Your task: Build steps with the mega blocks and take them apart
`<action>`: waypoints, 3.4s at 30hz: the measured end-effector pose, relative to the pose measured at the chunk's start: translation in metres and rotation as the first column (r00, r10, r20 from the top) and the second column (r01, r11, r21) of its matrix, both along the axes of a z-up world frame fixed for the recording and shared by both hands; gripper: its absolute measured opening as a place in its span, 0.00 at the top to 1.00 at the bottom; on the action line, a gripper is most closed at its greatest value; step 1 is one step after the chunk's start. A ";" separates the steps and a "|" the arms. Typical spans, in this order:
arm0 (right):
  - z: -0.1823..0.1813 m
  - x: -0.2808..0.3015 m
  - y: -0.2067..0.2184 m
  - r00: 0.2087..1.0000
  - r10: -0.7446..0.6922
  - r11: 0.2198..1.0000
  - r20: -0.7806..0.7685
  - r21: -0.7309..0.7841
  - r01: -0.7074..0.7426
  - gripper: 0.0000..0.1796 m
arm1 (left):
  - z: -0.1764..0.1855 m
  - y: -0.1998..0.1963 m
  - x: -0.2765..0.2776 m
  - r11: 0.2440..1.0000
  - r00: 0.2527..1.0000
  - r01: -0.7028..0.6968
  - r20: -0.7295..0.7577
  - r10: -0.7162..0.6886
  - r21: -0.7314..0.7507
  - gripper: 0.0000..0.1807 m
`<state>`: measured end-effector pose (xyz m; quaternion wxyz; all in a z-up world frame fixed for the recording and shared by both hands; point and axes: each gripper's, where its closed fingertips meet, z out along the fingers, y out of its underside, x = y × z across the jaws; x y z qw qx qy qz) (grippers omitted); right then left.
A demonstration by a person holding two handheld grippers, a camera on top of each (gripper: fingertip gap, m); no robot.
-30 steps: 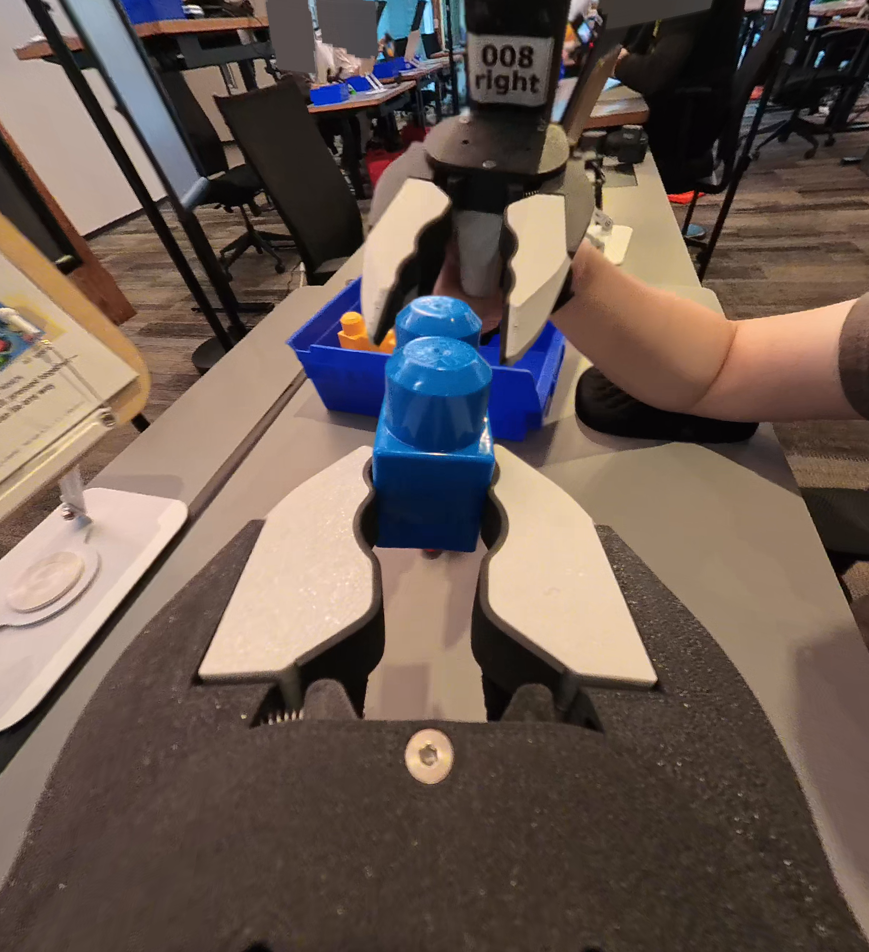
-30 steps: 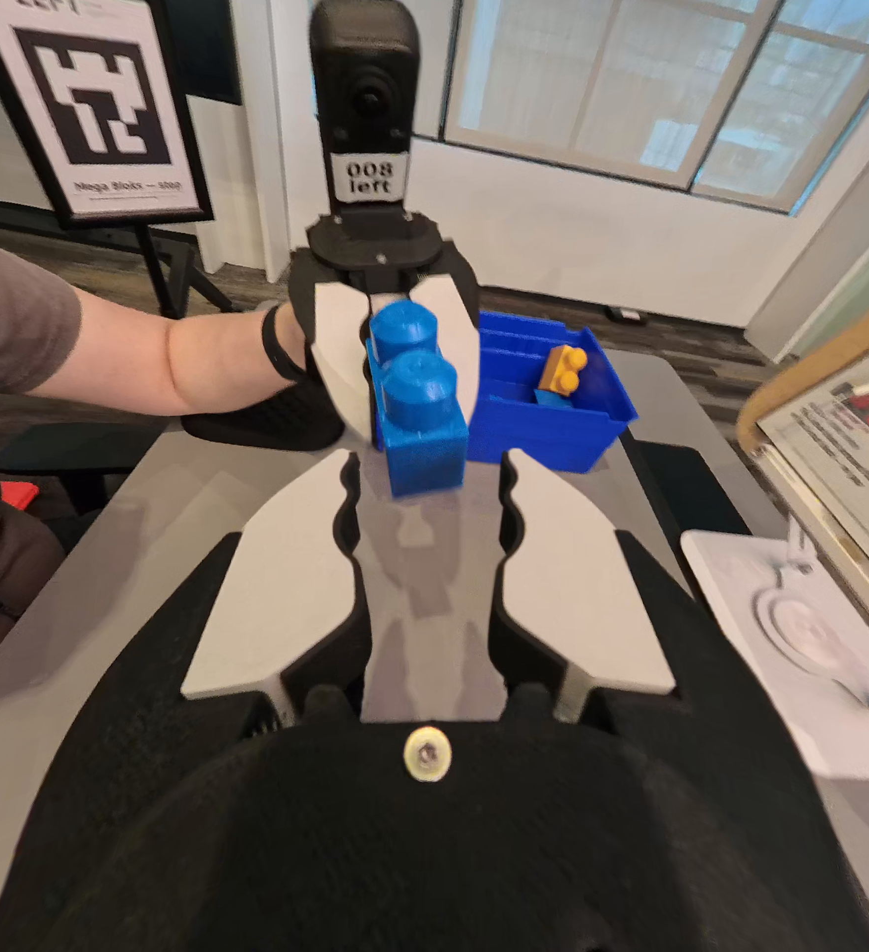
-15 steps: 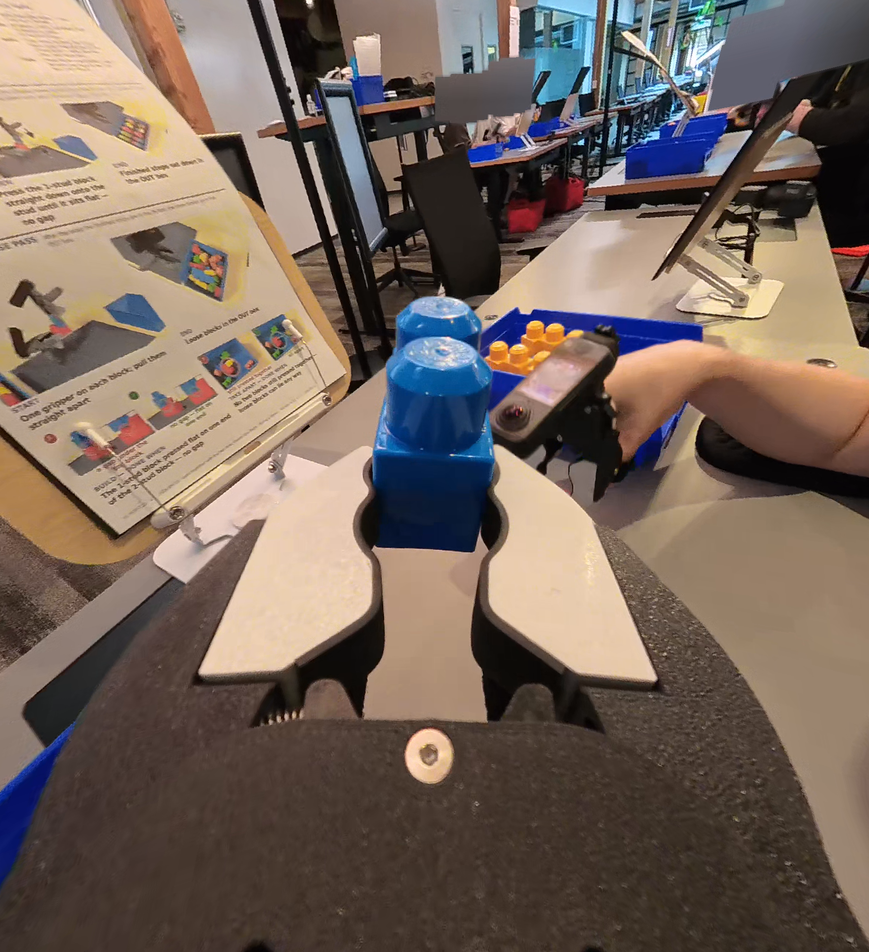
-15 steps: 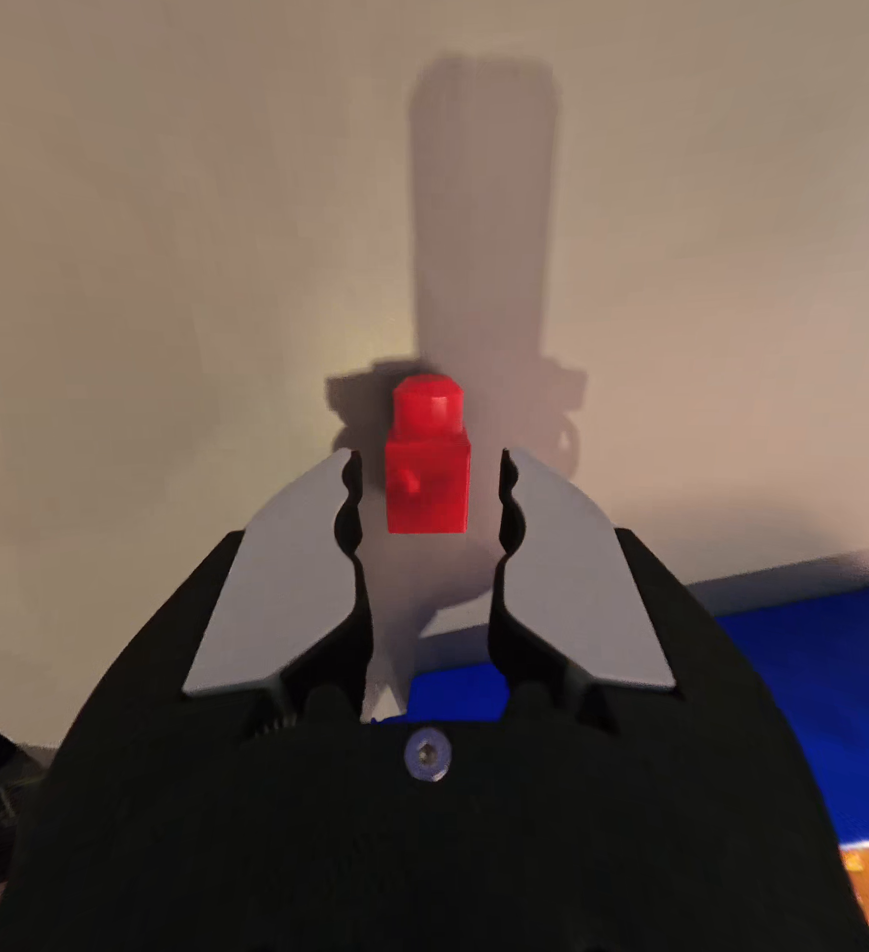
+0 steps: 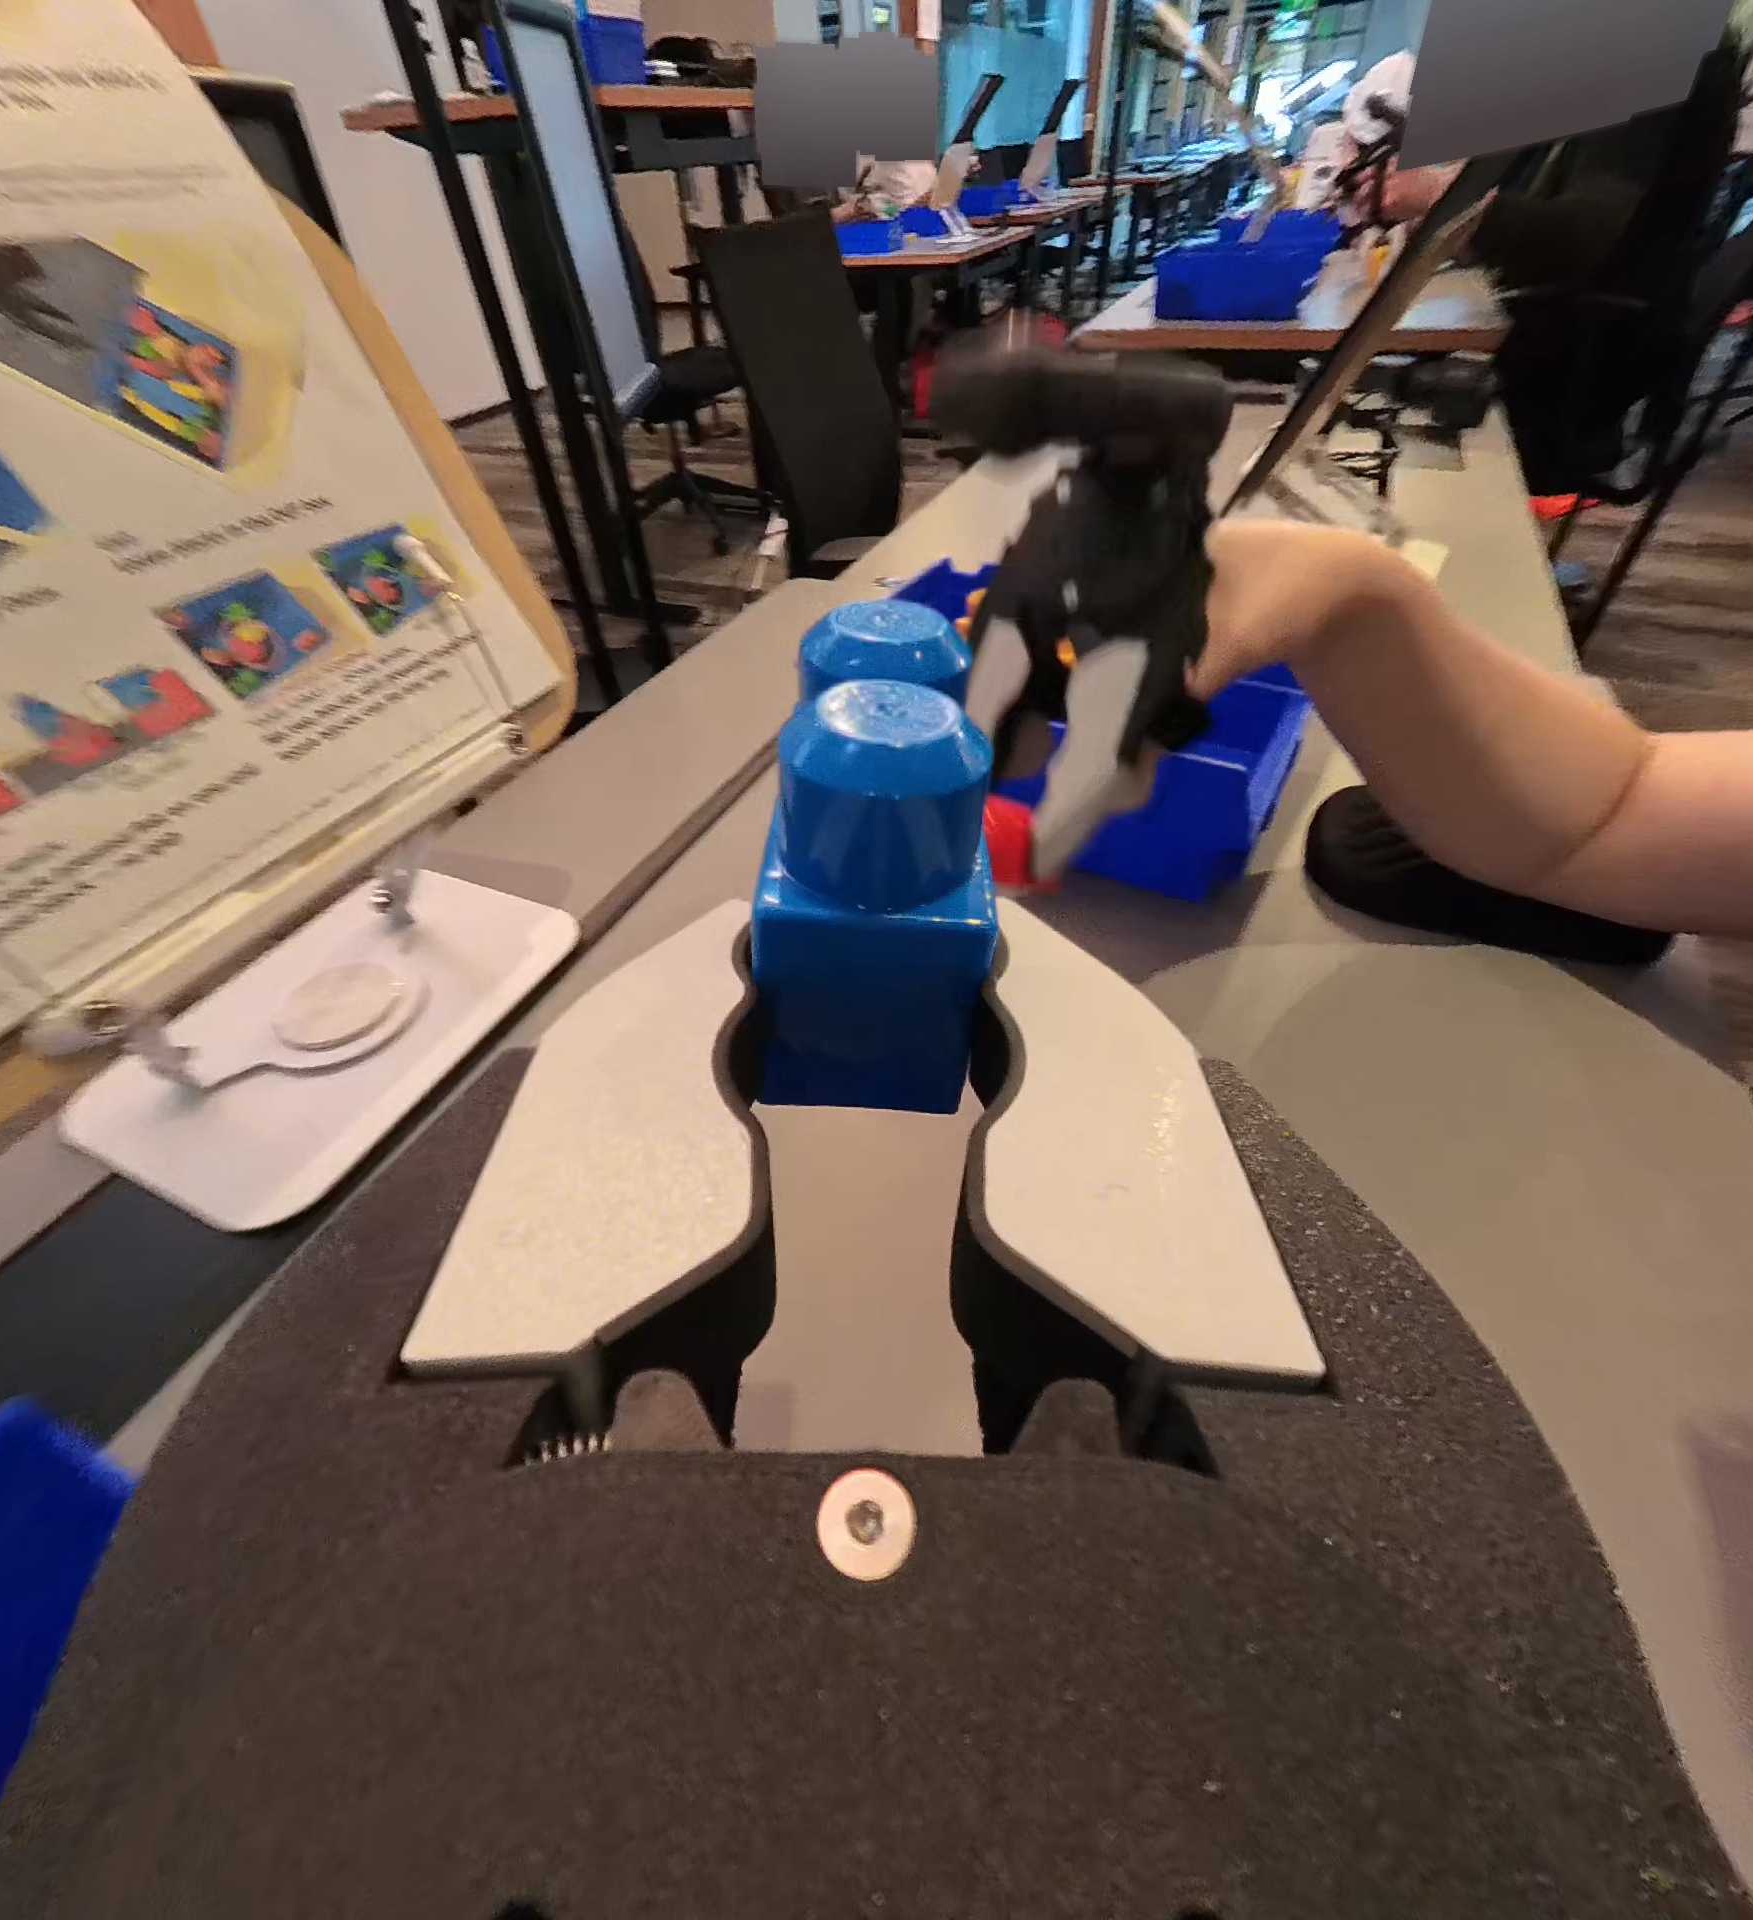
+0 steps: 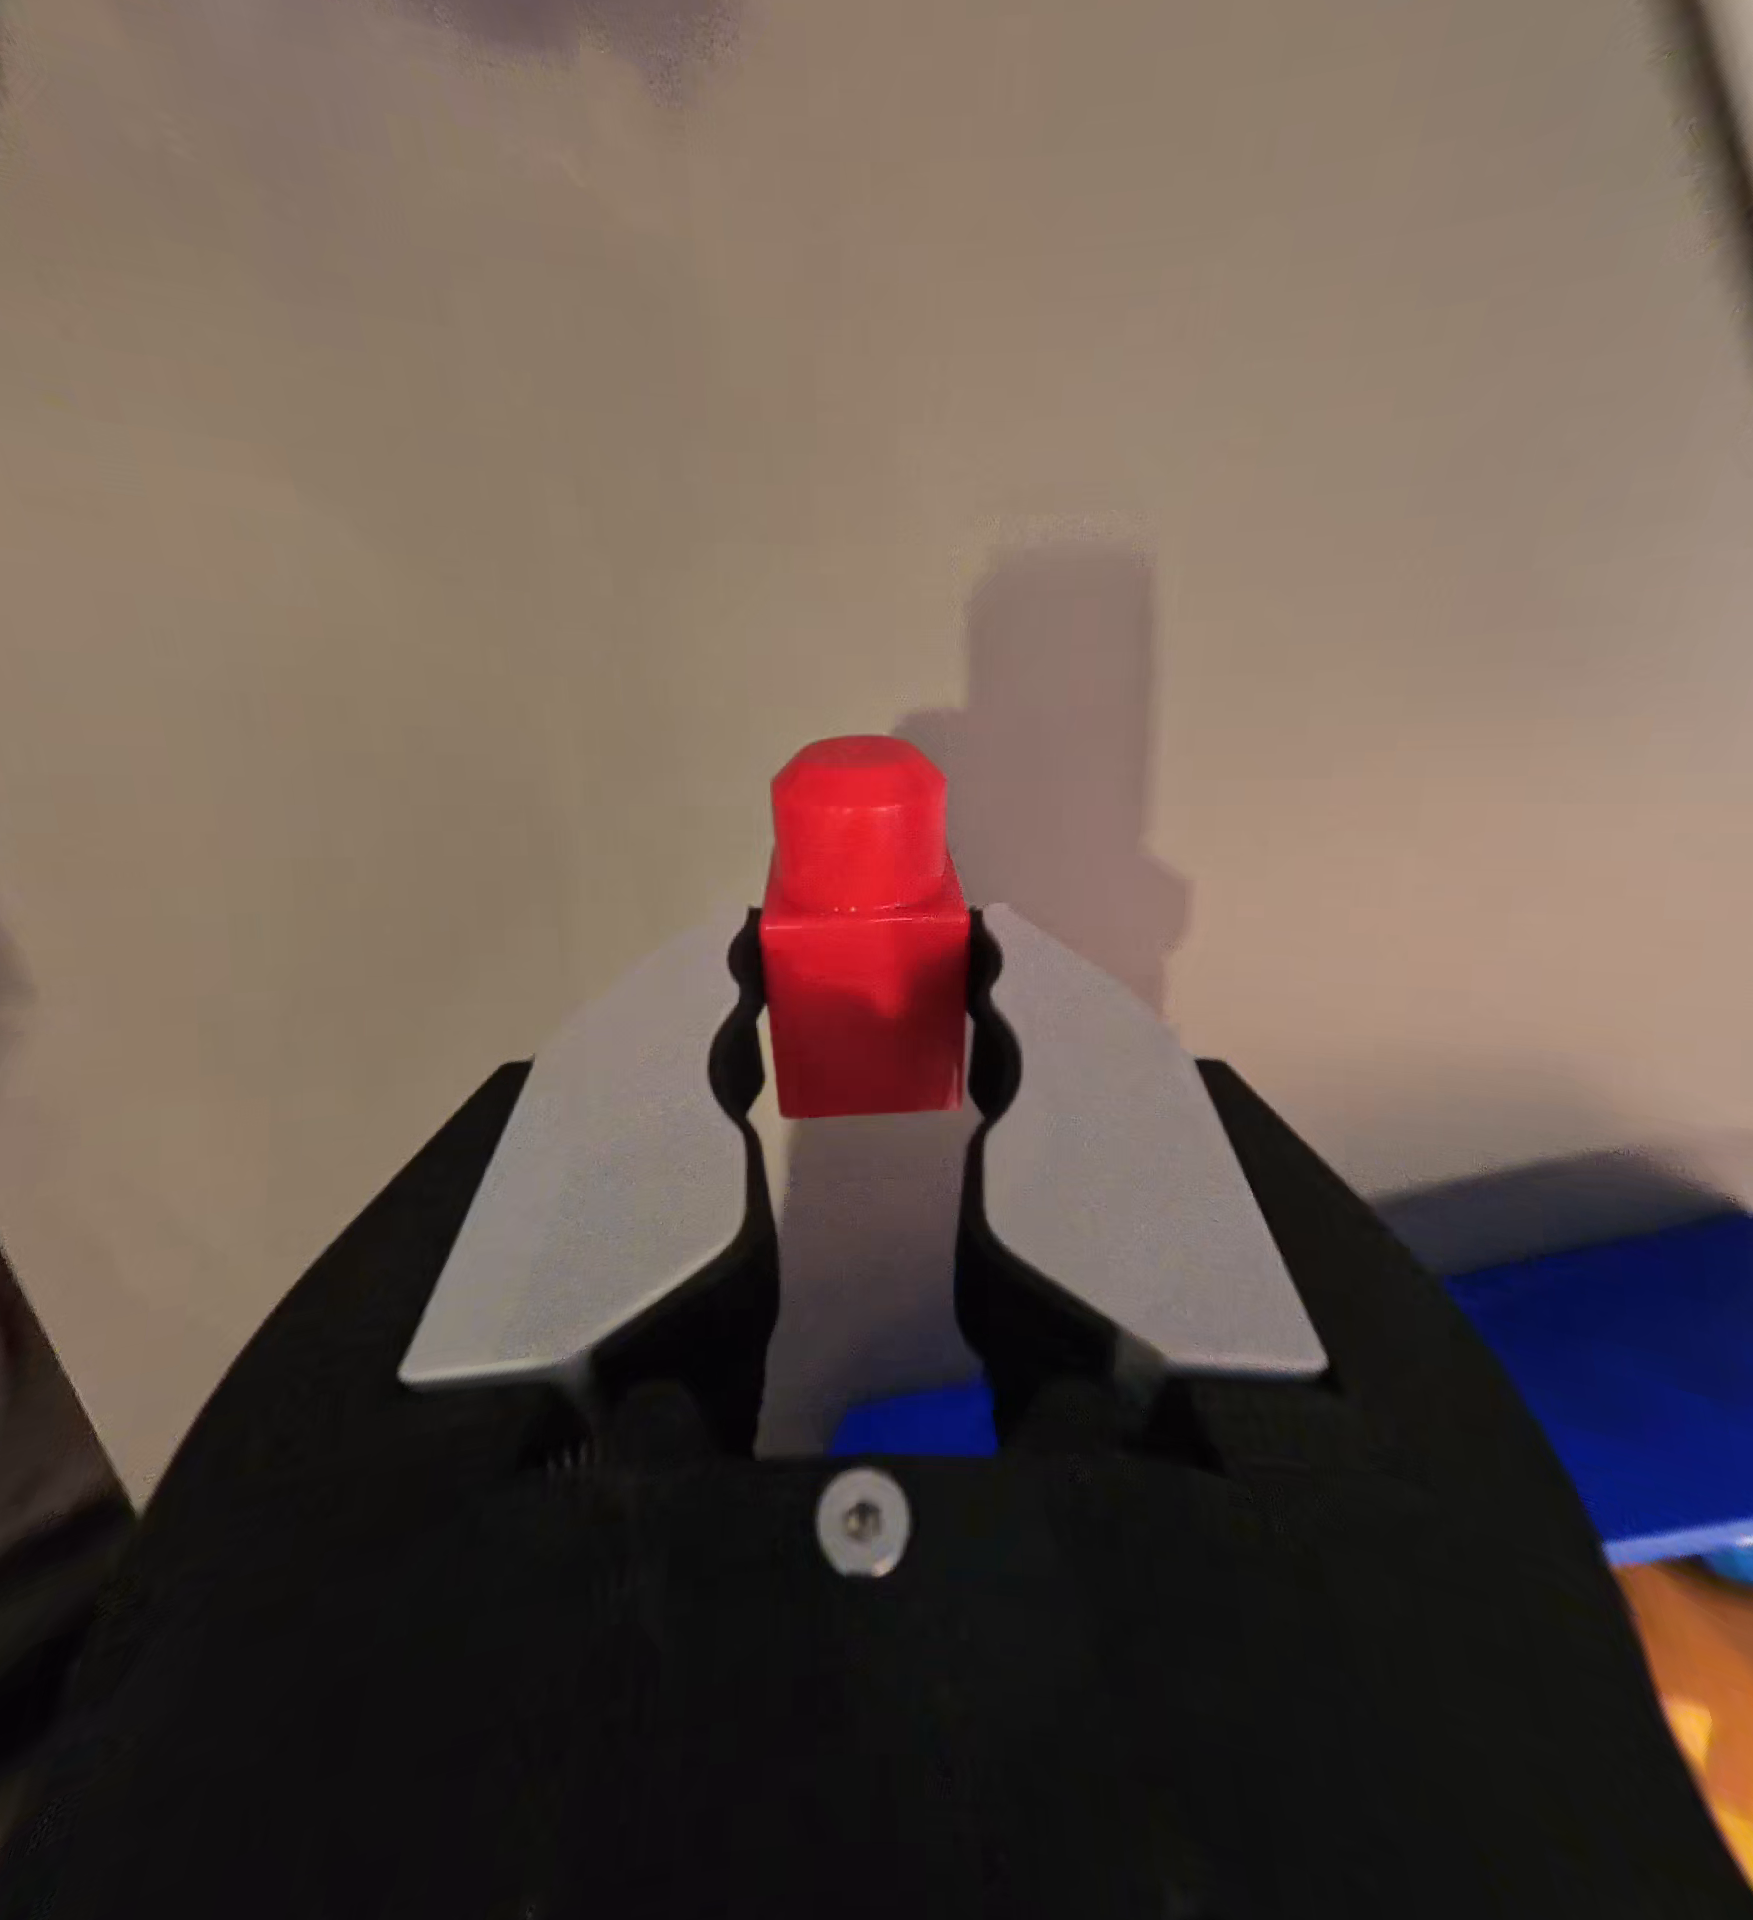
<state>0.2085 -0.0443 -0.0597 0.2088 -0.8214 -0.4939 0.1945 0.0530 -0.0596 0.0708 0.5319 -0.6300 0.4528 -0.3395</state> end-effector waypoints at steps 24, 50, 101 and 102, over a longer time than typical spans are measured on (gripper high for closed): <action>0.112 -0.075 -0.017 0.508 0.092 0.993 -0.856 0.043 -0.106 0.79 | -0.072 -0.025 0.091 0.882 0.950 0.293 0.213 -0.226 -0.369 0.80; 0.117 -0.077 -0.022 0.461 0.110 0.994 -0.880 0.093 -0.061 0.79 | -0.062 -0.031 0.087 0.865 0.941 0.311 0.256 -0.222 -0.393 0.80; 0.133 0.085 -0.049 0.980 0.168 0.868 -0.104 0.486 -0.097 0.80 | -0.083 -0.044 0.091 0.962 0.955 0.212 -0.171 -0.241 -0.172 0.56; 0.136 0.114 -0.052 0.990 0.112 0.861 -0.086 0.505 -0.054 0.80 | -0.082 -0.045 0.091 0.959 0.954 0.217 -0.171 -0.248 -0.181 0.57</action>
